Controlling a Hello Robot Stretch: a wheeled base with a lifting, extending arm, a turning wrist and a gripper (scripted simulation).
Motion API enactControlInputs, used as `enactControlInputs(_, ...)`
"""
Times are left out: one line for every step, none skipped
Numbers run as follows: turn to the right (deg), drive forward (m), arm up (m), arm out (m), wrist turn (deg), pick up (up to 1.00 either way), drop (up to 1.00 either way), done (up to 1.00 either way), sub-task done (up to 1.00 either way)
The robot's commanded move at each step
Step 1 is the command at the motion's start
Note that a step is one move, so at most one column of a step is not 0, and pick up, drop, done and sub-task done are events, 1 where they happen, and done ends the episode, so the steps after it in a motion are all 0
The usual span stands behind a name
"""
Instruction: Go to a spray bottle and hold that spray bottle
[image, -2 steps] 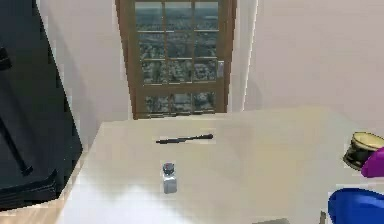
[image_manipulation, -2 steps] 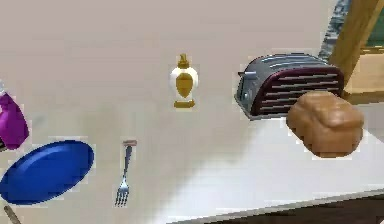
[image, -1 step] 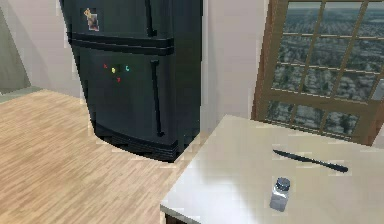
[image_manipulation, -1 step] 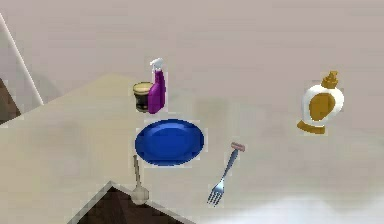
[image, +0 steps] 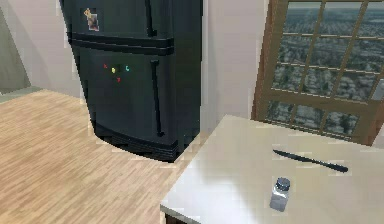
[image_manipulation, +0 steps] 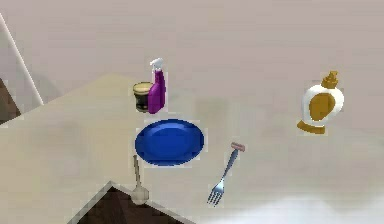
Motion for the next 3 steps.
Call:
enactControlInputs(0.0, 0.00, 0.38, 0.00, 0.0, 0.00, 0.00, 0.00, 0.00)
enactControlInputs(0.0, 0.00, 0.00, 0.48, 0.0, 0.00, 0.00, 0.00, 0.00)
enactControlInputs(0.0, 0.00, 0.00, 0.00, 45.0, 0.00, 0.00, 0.00, 0.00)
